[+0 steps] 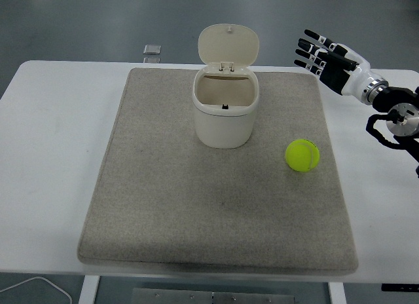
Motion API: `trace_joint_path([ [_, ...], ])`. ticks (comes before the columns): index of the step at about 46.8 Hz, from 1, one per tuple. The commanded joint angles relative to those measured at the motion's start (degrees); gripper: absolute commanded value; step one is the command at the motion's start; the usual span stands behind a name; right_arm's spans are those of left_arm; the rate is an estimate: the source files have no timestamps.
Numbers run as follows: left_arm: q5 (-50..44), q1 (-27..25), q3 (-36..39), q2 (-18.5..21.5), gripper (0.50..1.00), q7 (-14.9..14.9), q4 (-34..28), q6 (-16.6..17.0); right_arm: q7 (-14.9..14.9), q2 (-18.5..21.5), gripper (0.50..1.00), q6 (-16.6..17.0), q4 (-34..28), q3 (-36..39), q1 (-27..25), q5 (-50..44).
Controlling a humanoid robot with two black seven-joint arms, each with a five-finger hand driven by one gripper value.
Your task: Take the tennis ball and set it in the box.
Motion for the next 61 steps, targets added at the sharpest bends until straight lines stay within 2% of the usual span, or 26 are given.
trace_joint_path([
  [1, 0.00, 0.00, -0.04, 0.00, 0.992, 0.00, 0.01, -0.02, 0.00, 0.02, 0.930, 0.00, 0.00, -0.08, 0.03, -0.04],
  [33, 0.00, 0.00, 0.05, 0.00, 0.992, 0.00, 0.71, 0.51, 0.26, -0.60, 0.930, -0.79, -0.08, -0.69, 0.20, -0.04],
  [61, -0.09, 0.00, 0.05, 0.00, 0.992, 0.00, 0.71, 0.51, 0.61, -2.71, 0.930, 0.09, 0.09, -1.13, 0.38, -3.65],
])
